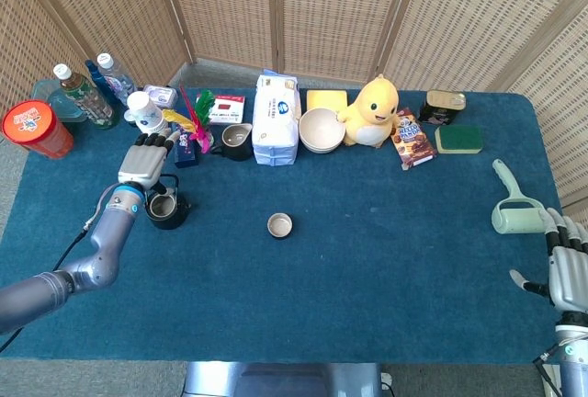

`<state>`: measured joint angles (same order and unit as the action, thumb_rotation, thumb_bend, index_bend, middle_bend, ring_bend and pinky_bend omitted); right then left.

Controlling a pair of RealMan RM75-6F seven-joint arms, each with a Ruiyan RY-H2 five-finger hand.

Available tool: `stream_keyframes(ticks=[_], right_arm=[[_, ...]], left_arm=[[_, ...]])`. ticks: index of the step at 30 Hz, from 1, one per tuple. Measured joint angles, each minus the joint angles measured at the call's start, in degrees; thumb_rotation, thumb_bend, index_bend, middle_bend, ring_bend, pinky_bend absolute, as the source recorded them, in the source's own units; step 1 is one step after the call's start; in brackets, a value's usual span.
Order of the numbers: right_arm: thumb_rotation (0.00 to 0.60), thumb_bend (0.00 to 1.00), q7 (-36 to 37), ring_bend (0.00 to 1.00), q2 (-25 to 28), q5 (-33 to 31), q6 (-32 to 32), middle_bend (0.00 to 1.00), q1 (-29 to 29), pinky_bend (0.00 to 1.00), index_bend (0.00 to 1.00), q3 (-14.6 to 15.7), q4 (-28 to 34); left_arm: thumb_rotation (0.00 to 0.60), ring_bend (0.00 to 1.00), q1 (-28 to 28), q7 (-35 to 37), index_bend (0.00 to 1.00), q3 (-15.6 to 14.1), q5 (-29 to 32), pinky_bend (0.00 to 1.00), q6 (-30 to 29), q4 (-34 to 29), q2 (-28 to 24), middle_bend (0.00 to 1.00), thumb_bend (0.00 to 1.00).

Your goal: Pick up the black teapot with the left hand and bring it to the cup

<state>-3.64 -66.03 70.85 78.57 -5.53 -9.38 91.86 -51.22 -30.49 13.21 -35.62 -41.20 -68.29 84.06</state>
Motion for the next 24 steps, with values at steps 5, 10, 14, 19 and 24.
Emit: stream_keyframes(ticks=[5,10,14,19,24], right_arm=[[0.600,0.00,-0.3,0.00,-0.3,-0.2,0.0,0.00,-0.1,0.00,0.00,0.0,-0.4],[0.600,0.00,-0.2,0.00,-0.4,-0.4,0.0,0.00,-0.1,0.00,0.00,-0.1,-0.7],[0.600,0.00,-0.4,0.00,-0.6,-0.2,0.2,0.00,-0.1,0.00,0.00,0.0,-0.9],[0.600,0.00,-0.6,0.00,-0.8,-0.2,0.1,0.00,-0.2,0.00,0.00,0.1,-1.0],[0.600,0.00,-0.5,0.00,-0.9,0.0,0.4,0.00,-0.2,0.00,0.00,0.2,-1.1]], left_arm=[[0.600,0.00,-1.7,-1.8,0.00,-0.5,3.5,0.00,0.2,1.8,1.2,0.00,0.00],[0.600,0.14,-3.0,-3.0,0.09,-1.4,5.6,0.34,0.4,3.9,2.6,0.19,0.01],[0.600,0.29,-3.6,-3.0,0.21,-1.7,5.4,0.52,0.4,5.1,3.2,0.35,0.04],[0.600,0.42,-4.2,-4.2,0.33,-2.8,5.9,0.59,0.7,5.6,3.3,0.47,0.12],[0.600,0.58,-4.4,-4.4,0.48,-3.4,6.1,0.67,0.3,5.1,3.3,0.62,0.22]])
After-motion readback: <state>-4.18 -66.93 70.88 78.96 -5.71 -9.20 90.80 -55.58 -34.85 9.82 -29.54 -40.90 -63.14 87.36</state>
